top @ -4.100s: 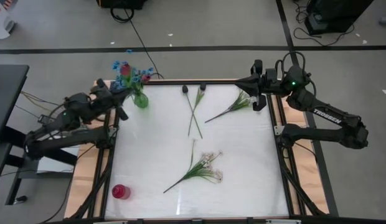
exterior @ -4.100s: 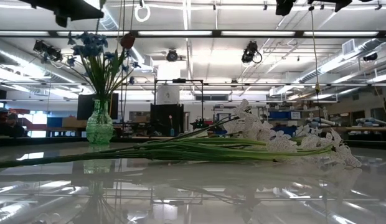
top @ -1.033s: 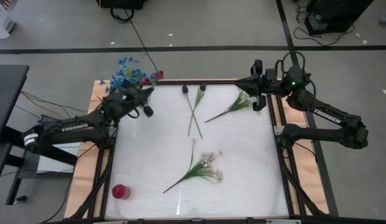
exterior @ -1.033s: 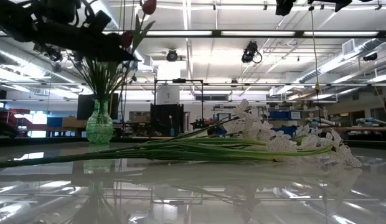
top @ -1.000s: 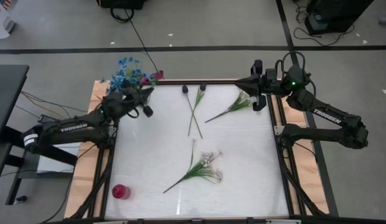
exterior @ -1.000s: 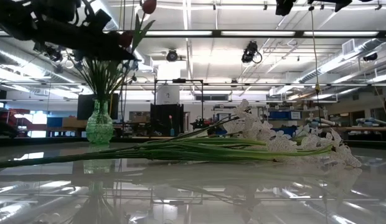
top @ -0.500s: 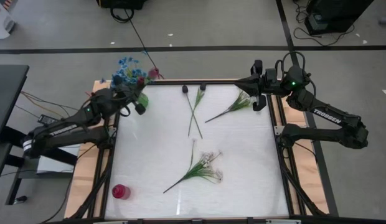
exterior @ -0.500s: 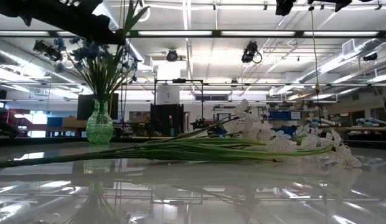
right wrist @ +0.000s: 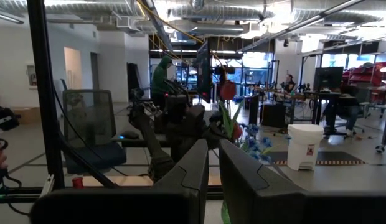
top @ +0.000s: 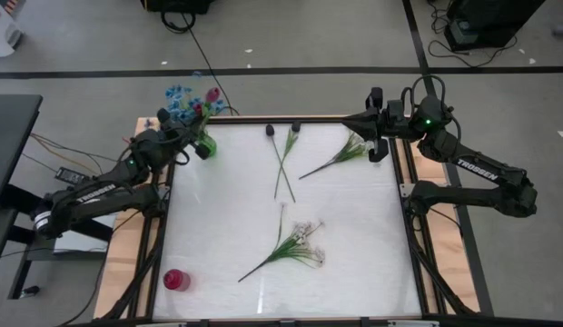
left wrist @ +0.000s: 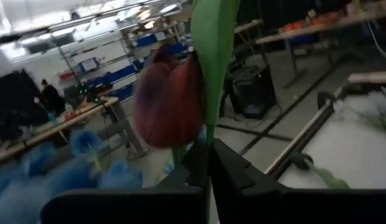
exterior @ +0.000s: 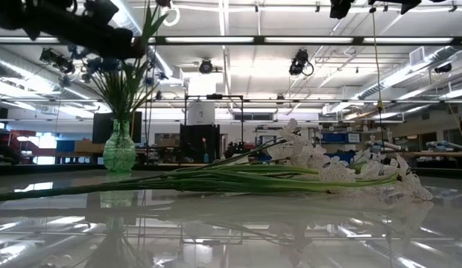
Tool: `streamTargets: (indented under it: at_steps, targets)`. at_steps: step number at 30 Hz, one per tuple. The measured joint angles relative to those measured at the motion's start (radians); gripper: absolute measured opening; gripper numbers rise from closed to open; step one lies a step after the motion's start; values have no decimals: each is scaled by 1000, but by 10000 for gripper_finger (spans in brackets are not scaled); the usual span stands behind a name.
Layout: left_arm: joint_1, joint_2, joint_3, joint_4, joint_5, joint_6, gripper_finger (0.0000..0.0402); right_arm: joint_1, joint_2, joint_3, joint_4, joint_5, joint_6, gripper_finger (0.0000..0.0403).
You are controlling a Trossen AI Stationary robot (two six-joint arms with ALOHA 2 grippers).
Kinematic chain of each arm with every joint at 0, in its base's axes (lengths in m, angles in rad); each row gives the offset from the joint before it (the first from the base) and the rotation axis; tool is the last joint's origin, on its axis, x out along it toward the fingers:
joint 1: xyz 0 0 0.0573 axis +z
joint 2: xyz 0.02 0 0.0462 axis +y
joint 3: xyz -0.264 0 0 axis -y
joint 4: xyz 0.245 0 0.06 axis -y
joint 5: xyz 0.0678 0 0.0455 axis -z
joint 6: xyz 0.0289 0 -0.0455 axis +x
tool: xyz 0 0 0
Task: Sort flowers into vase by color
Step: Put the pink flower into the green vase
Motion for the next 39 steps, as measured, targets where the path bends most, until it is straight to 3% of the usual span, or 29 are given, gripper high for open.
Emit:
streamTargets:
  at_steps: [15,23,32,39]
  targets:
    - [0,-2,-126,192,-2,-94,13,0,0,0,0,0,0,50]
    - [0,-2,-207,274,-3,-244,13,0,0,0,0,0,0,50]
    - [0,-2,-236,240,-81,-275,30,0,0,0,0,0,0,50]
    - [-21,-2,-236,208,-80,-273,43,0,0,0,0,0,0,50]
